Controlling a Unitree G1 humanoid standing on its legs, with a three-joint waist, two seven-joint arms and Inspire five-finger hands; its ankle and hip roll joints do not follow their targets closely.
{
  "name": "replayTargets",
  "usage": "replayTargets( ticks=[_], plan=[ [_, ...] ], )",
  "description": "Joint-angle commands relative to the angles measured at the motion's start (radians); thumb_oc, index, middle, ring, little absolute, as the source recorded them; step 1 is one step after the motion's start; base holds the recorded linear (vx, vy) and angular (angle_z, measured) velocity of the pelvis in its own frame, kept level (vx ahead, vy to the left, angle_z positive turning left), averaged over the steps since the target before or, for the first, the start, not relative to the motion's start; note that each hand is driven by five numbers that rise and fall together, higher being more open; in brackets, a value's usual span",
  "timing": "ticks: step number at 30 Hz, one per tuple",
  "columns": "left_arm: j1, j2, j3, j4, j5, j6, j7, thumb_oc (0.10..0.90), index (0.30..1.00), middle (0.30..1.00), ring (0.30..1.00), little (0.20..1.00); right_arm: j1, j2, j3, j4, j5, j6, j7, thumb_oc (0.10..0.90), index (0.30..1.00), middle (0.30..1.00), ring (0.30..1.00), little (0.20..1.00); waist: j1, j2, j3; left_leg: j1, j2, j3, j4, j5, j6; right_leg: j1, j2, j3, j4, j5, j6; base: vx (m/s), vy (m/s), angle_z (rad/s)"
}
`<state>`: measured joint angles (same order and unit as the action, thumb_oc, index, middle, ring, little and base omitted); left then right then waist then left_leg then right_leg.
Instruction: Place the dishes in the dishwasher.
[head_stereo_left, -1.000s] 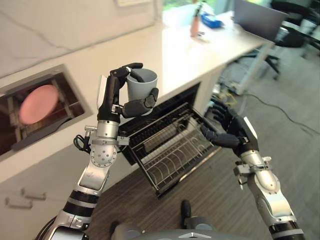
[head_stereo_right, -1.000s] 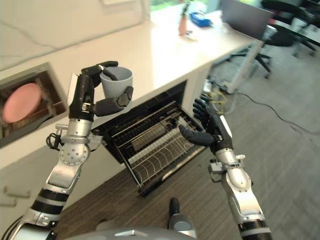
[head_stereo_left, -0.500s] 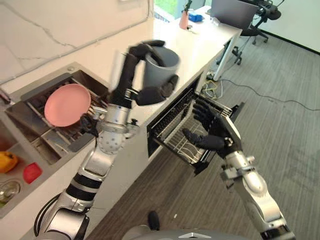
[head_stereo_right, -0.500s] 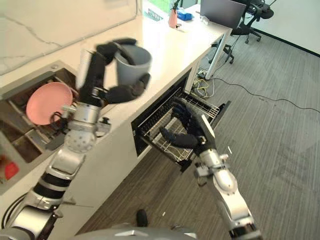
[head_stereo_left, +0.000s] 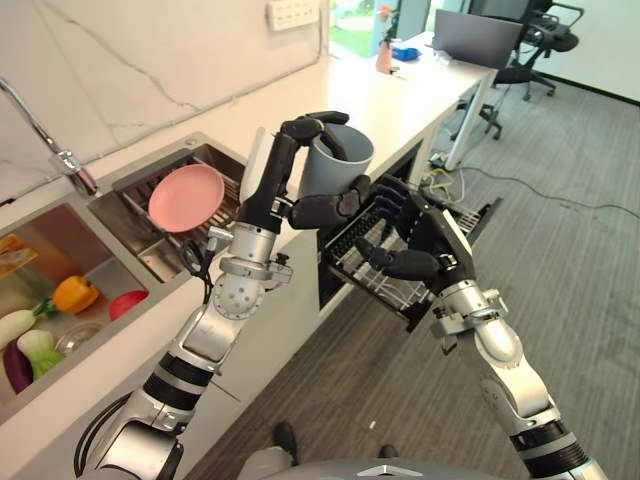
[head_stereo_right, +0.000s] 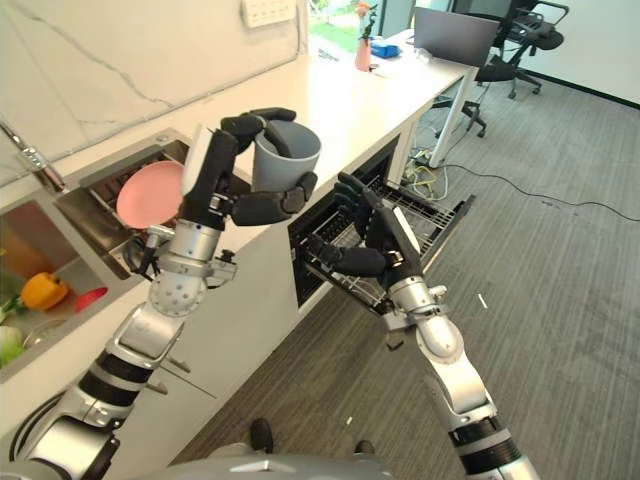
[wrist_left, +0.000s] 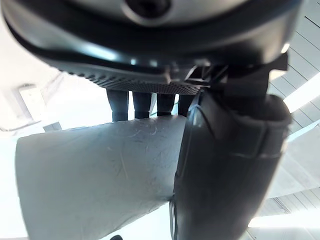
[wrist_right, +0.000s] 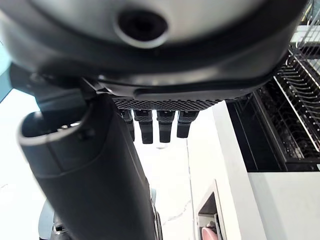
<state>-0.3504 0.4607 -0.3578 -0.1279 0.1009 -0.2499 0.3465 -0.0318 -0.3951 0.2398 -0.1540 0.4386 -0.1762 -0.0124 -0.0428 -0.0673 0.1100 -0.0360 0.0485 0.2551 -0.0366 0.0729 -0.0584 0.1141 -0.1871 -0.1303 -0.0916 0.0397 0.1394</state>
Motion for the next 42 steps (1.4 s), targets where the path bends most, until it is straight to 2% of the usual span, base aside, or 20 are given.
replayTargets(
  ticks=[1, 7, 14, 28, 41, 42],
  plan=[
    [-0.119, -0.048, 0.002, -0.015, 0.003, -0.067, 0.023, 0.4, 0.3, 0.3, 0.3, 0.3, -0.084, 0.005, -0.025, -0.05, 0.054, -0.098, -0.015, 0.8, 0.9, 0.9, 0.9, 0.9, -0.006, 0.019, -0.076, 0.176, 0.089, -0.053, -0.051, -0.02, -0.058, 0.026, 0.045, -0.051, 0.016, -0.004, 0.038, 0.0, 0.0, 0.0],
    [-0.109, -0.066, -0.045, -0.025, -0.021, -0.055, 0.007, 0.4, 0.3, 0.3, 0.3, 0.3, -0.097, 0.035, 0.022, -0.02, 0.136, -0.085, -0.033, 0.8, 0.9, 0.9, 0.9, 0.9, 0.004, 0.015, -0.075, 0.174, 0.092, -0.06, -0.051, -0.013, -0.059, 0.03, 0.043, -0.056, 0.015, 0.005, 0.035, 0.0, -0.002, 0.0],
    [-0.106, -0.078, -0.088, -0.032, -0.044, -0.048, -0.011, 0.4, 0.3, 0.3, 0.3, 0.3, -0.113, 0.031, 0.057, -0.024, 0.179, -0.067, -0.032, 0.8, 0.9, 0.9, 0.9, 0.9, 0.015, 0.011, -0.072, 0.171, 0.091, -0.074, -0.051, -0.015, -0.059, 0.034, 0.04, -0.062, 0.015, 0.003, 0.035, 0.01, 0.004, 0.1],
    [-0.086, -0.11, -0.216, -0.048, -0.171, -0.03, -0.131, 0.4, 0.3, 0.3, 0.3, 0.3, -0.23, 0.045, 0.071, 0.016, 0.304, -0.068, -0.074, 0.8, 0.9, 0.9, 0.9, 0.9, 0.038, 0.008, -0.072, 0.169, 0.09, -0.088, -0.051, -0.015, -0.058, 0.041, 0.037, -0.074, 0.014, 0.002, 0.034, 0.0, 0.003, 0.03],
    [-0.076, -0.116, -0.305, -0.009, -0.204, -0.008, -0.198, 0.4, 0.3, 0.3, 0.3, 0.3, -0.319, 0.061, 0.081, 0.031, 0.371, -0.079, -0.109, 0.8, 0.9, 0.9, 0.9, 0.9, 0.043, 0.009, -0.069, 0.173, 0.089, -0.092, -0.051, -0.017, -0.056, 0.044, 0.037, -0.074, 0.015, 0.001, 0.031, 0.0, 0.0, 0.0],
    [-0.076, -0.116, -0.305, -0.008, -0.204, -0.009, -0.198, 0.4, 0.3, 0.3, 0.3, 0.3, -0.319, 0.061, 0.081, 0.031, 0.371, -0.079, -0.109, 0.593, 0.589, 0.589, 0.589, 0.589, 0.043, 0.009, -0.069, 0.173, 0.089, -0.092, -0.051, -0.017, -0.056, 0.044, 0.037, -0.074, 0.015, 0.001, 0.031, 0.0, 0.0, 0.0]
  ],
)
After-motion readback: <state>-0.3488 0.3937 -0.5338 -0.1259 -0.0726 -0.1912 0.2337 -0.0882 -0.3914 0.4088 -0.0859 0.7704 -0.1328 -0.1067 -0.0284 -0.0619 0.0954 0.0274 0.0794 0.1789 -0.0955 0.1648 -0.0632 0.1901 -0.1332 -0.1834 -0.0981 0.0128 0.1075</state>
